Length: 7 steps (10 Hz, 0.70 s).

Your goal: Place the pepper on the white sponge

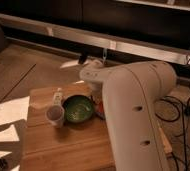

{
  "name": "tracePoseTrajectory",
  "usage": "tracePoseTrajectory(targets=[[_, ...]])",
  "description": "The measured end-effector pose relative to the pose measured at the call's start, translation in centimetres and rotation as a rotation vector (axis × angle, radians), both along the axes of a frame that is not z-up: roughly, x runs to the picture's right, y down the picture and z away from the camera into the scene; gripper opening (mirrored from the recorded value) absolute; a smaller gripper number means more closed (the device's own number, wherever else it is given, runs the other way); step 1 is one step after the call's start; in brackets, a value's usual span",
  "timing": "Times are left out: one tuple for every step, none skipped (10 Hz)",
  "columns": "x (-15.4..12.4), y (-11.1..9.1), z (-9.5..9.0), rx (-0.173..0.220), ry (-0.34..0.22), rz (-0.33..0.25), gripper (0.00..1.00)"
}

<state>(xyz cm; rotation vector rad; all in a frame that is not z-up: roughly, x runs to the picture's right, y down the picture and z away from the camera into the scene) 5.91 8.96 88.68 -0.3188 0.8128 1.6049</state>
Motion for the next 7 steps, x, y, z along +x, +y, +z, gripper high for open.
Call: tracePoseTrajectory(targets=[[0.04, 0.08, -0.03, -0.007, -0.001, -0.002, 0.73], [0.11, 0.07, -0.06, -0.009, 0.0, -0.003, 0.73], [0.1, 0.07, -0.06, -0.009, 0.0, -0.003, 0.73], [0.1, 0.08, -0.06, -0.009, 0.0, -0.003, 0.73], [0.3, 0.03, -0.04, -0.007, 0.002, -0.004, 0.73], [0.29, 0.1, -0.07, -0.009, 0.002, 0.0, 0.73], [0.22, 0.09, -0.07, -0.009, 0.001, -0.001, 0.73]])
